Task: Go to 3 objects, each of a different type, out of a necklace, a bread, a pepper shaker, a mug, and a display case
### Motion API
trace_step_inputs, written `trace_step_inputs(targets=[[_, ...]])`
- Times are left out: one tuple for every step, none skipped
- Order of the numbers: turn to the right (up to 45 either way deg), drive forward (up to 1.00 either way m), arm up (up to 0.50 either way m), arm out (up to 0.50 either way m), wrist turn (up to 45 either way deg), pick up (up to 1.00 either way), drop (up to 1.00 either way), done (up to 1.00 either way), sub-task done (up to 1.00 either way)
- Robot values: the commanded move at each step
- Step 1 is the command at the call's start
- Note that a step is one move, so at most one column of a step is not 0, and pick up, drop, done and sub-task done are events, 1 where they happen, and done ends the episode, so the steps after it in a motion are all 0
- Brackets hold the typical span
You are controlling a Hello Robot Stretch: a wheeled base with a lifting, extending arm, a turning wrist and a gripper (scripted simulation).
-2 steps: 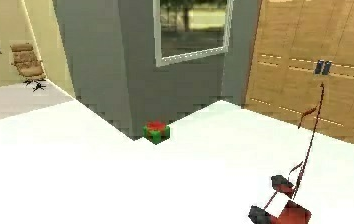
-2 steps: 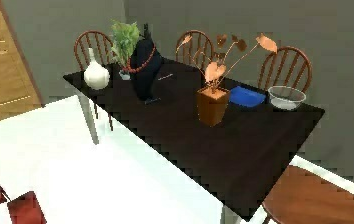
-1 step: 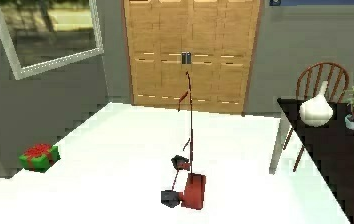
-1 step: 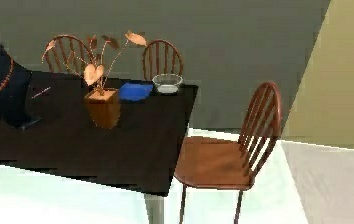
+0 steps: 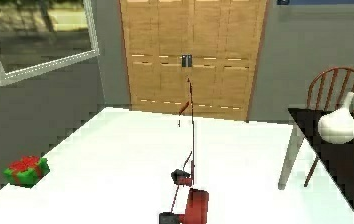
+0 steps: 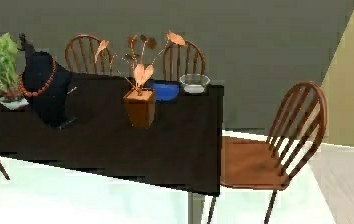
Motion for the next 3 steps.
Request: trace_step_inputs(targets=[[45.0,0.0,0.0,0.0,0.0,0.0,0.0,0.0,0.0],[12.0,0.0,0.0,0.0,0.0,0.0,0.0,0.0,0.0],[0.0,0.0,0.0,0.0,0.0,0.0,0.0,0.0,1.0]])
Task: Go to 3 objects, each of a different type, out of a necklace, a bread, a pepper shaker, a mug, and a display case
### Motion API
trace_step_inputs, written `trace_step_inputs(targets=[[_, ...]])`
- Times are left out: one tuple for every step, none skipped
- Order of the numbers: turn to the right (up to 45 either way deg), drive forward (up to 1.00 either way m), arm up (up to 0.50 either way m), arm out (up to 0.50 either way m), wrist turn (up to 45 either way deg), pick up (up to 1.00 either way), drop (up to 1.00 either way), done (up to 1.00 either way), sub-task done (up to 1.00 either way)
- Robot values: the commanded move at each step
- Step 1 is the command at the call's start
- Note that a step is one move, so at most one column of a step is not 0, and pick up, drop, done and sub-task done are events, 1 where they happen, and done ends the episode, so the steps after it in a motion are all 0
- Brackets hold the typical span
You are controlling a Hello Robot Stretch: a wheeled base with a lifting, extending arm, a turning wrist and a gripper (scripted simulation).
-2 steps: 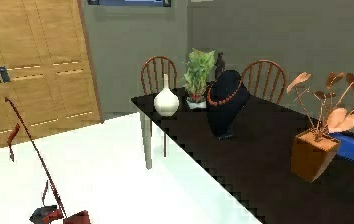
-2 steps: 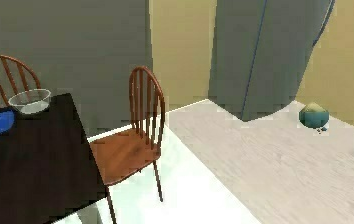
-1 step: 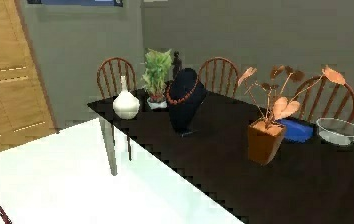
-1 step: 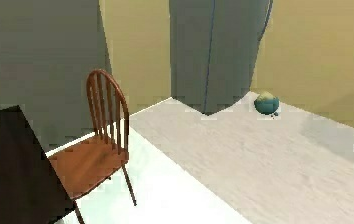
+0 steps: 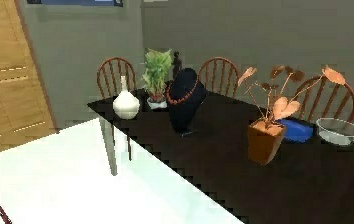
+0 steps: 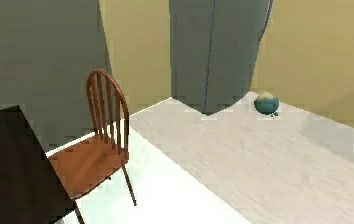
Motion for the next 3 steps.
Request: trace_step_inputs(targets=[[45.0,0.0,0.0,0.0,0.0,0.0,0.0,0.0,0.0],[45.0,0.0,0.0,0.0,0.0,0.0,0.0,0.0,0.0],[45.0,0.0,0.0,0.0,0.0,0.0,0.0,0.0,0.0]])
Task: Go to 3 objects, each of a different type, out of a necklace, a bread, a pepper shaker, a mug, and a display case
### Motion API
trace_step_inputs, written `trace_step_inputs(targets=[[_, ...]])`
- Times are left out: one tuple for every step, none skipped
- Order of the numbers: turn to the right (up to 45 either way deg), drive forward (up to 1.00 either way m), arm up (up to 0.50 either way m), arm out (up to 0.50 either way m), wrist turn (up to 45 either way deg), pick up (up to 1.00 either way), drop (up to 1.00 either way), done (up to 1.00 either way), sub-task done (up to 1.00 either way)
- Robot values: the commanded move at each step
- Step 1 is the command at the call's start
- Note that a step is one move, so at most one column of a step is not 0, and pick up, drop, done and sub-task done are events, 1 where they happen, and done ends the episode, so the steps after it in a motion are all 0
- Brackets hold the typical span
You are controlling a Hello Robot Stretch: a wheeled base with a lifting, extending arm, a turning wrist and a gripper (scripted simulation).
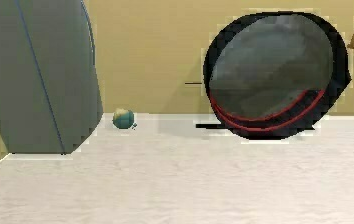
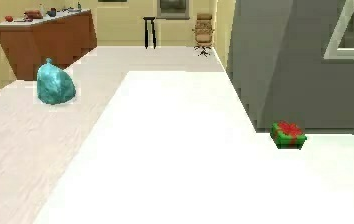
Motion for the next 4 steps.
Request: trace_step_inputs(targets=[[0.0,1.0,0.0,0.0,0.0,0.0,0.0,0.0,0.0],[3.0,0.0,0.0,0.0,0.0,0.0,0.0,0.0,0.0],[0.0,0.35,0.0,0.0,0.0,0.0,0.0,0.0,0.0],[39.0,0.0,0.0,0.0,0.0,0.0,0.0,0.0,0.0]])
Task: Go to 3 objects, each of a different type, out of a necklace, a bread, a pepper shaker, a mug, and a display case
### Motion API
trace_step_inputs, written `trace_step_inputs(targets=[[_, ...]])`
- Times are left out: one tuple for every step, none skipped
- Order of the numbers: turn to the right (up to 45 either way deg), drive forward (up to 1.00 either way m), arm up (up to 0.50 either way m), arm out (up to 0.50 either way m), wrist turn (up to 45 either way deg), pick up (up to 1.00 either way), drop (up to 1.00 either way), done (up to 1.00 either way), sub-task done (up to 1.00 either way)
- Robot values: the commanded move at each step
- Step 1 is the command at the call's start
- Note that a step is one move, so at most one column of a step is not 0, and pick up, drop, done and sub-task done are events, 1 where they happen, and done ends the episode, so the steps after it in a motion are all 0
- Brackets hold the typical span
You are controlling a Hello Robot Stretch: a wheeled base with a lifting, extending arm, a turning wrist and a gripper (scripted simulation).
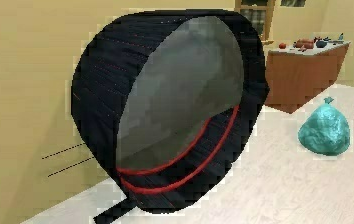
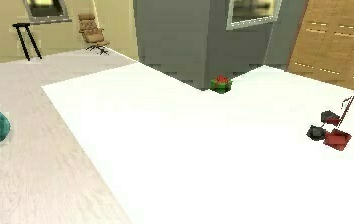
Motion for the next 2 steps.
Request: trace_step_inputs(targets=[[0.0,0.0,0.0,0.0,0.0,0.0,0.0,0.0,1.0],[45.0,0.0,0.0,0.0,0.0,0.0,0.0,0.0,0.0]])
